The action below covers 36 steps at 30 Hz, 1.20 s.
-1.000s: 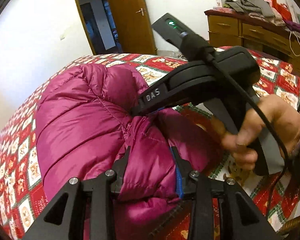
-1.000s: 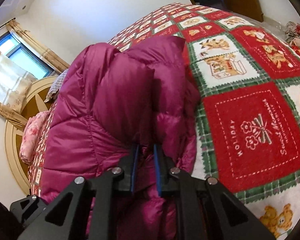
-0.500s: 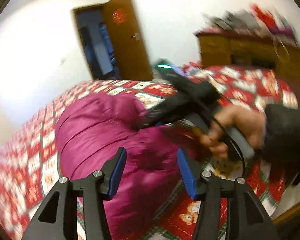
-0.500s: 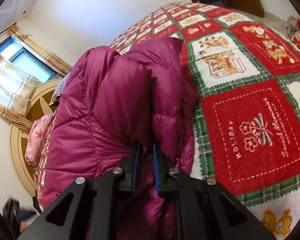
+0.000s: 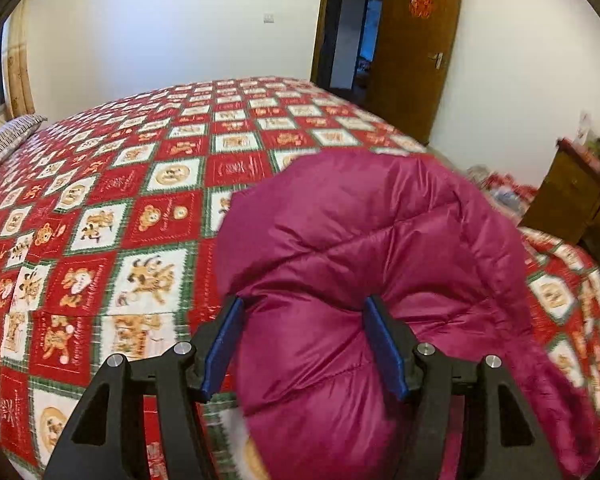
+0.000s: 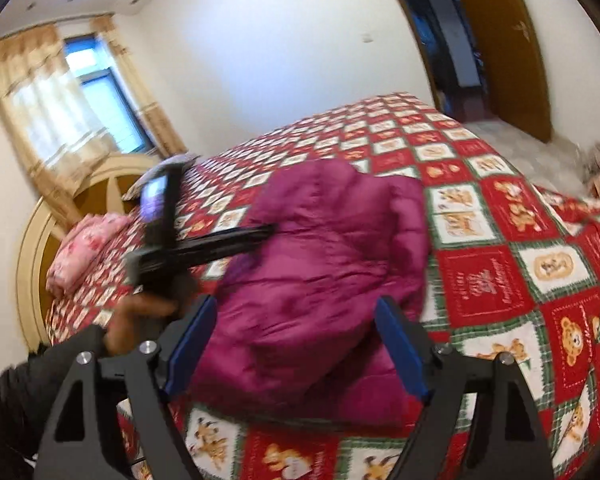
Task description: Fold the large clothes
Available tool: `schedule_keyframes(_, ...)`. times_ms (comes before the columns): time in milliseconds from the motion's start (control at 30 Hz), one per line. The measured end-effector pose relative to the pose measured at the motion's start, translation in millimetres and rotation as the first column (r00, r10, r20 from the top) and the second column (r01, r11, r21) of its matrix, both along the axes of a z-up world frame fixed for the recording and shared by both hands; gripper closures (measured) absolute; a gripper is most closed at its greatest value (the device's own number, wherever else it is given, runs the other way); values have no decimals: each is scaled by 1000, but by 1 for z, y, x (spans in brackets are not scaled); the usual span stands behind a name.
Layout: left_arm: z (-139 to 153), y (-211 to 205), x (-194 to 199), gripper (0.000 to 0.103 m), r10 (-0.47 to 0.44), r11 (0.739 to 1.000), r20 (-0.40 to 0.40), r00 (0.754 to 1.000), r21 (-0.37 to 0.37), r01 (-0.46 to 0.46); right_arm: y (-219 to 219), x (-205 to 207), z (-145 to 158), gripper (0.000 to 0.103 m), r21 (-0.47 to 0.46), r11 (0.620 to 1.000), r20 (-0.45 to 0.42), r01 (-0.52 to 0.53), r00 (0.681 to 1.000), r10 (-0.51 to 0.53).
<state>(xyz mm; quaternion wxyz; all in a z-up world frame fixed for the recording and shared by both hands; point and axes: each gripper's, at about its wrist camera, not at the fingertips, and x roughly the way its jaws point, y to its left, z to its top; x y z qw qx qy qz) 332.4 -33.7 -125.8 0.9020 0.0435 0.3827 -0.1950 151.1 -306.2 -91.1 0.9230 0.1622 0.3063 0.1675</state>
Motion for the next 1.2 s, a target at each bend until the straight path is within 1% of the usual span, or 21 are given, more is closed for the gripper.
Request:
schedule_keyframes(33, -3, -6, -2, 40, 2, 1000, 2, 1000, 22, -2, 7, 1, -3, 28, -11, 1000, -7, -16, 1000, 16)
schedule_keyframes(133, -4, -8, -10, 40, -6, 998, 38, 999, 68, 3, 28, 15, -25, 57, -118, 993, -74, -12, 997, 3)
schedule_keyframes(167, -2, -10, -14, 40, -21, 996, 50, 999, 87, 16, 31, 19, -34, 77, -159, 987, -92, 8, 996, -22)
schedule_keyframes(200, -2, -8, -13, 40, -29, 995, 51, 998, 93, 24, 27, 20, -40, 82, -173, 984, -104, 32, 993, -51)
schedule_keyframes(267, -1, -5, -14, 40, -44, 995, 46, 998, 96, 39, 9, 18, -49, 85, -118, 989, -120, 88, 987, -103)
schedule_keyframes(333, -1, -3, -11, 39, -41, 995, 39, 998, 92, 37, -13, 13, -60, 85, -51, 986, -156, 157, 974, -163)
schedule_keyframes(367, -2, -4, -10, 38, -36, 995, 37, 999, 90, 32, -24, 10, -70, 85, 2, 983, -191, 185, 965, -181)
schedule_keyframes(433, -5, -6, -10, 36, -23, 996, 40, 999, 92, 19, -40, 6, -101, 85, 147, 963, -278, 228, 944, -181)
schedule_keyframes(500, -10, -13, -12, 33, -23, 994, 52, 998, 109, 17, -44, 1, -120, 89, 207, 945, -314, 254, 932, -182)
schedule_keyframes(533, -13, -16, -15, 33, -18, 992, 65, 998, 128, 10, -42, -1, -125, 89, 203, 943, -313, 264, 930, -193)
schedule_keyframes(633, -21, -25, -22, 32, -1, 983, 118, 993, 184, -21, -27, 4, -118, 89, 75, 964, -300, 254, 928, -221)
schedule_keyframes(667, -22, -27, -23, 32, -1, 979, 126, 992, 202, -25, -25, 6, -115, 88, 55, 968, -306, 246, 927, -218)
schedule_keyframes(733, -21, -27, -22, 32, -5, 976, 120, 993, 216, -21, -25, 9, -106, 78, 8, 975, -326, 224, 922, -209)
schedule_keyframes(767, -20, -25, -22, 32, -5, 978, 113, 994, 207, -18, -27, 8, -98, 66, -22, 975, -325, 222, 921, -217)
schedule_keyframes(800, -19, -21, -21, 32, -5, 981, 106, 994, 194, -16, -30, 5, -87, 63, -59, 972, -305, 226, 923, -233)
schedule_keyframes(867, -14, -14, -20, 32, -6, 987, 91, 996, 161, -8, -38, -2, -59, 63, -122, 961, -226, 248, 936, -270)
schedule_keyframes(933, -5, -7, -21, 32, -12, 993, 76, 997, 118, 3, -48, 3, -33, 63, -168, 940, -163, 295, 933, -322)
schedule_keyframes(1033, 11, -1, -23, 32, -23, 997, 92, 995, 81, 16, -54, 24, -4, 61, -146, 938, -115, 313, 937, -331)
schedule_keyframes(1100, 21, 2, -23, 29, -16, 997, 115, 993, 77, 7, -46, 52, 12, 61, -143, 943, -97, 301, 944, -316)
schedule_keyframes(1133, 26, 4, -22, 26, -10, 997, 125, 992, 73, 1, -39, 71, 16, 61, -149, 948, -105, 280, 949, -297)
schedule_keyframes(1200, 33, 5, -13, 23, 18, 997, 139, 990, 76, -29, -29, 111, 11, 61, -149, 950, -140, 276, 945, -296)
